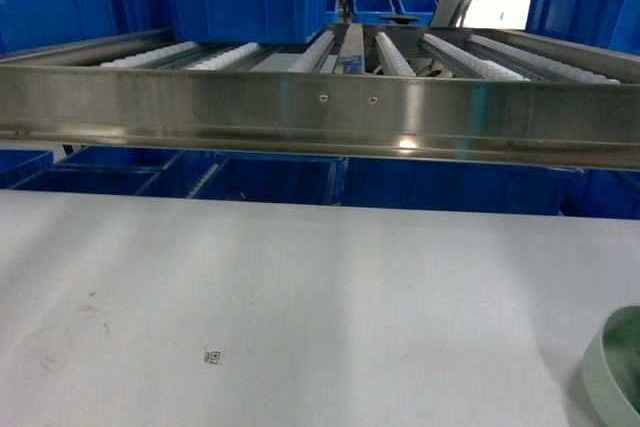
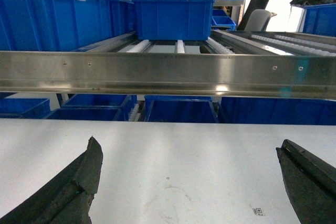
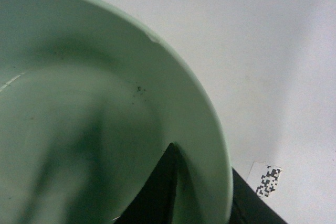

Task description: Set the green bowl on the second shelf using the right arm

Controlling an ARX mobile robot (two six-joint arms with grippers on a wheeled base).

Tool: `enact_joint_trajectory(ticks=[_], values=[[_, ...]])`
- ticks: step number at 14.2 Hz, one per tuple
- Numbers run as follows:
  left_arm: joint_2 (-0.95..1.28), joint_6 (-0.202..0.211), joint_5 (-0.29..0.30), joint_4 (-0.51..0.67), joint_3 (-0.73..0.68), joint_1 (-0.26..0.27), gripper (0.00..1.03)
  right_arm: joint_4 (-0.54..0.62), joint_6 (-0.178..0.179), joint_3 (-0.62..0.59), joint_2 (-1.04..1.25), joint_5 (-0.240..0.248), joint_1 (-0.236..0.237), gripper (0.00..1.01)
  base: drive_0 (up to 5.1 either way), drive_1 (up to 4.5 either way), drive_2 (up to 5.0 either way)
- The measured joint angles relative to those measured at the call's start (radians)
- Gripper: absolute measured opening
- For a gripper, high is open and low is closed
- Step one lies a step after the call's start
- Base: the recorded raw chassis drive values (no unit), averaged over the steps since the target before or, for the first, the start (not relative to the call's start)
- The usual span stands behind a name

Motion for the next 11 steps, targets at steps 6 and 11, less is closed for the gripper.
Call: enact_joint_trajectory(ticks=[6,11], values=[[0.0,0.0,0.0,0.0,0.0,0.0,0.98,0.081,0.07,-0.034,-0.025,-0.011,0.035,0.02,0.0,0.0,0.0],[0.0,0.0,0.0,0.0,0.0,0.0,0.98,0.109,0.121,-0.07,-0.209,-0.028,0.04,0.02,0.0,0.0,0.0]])
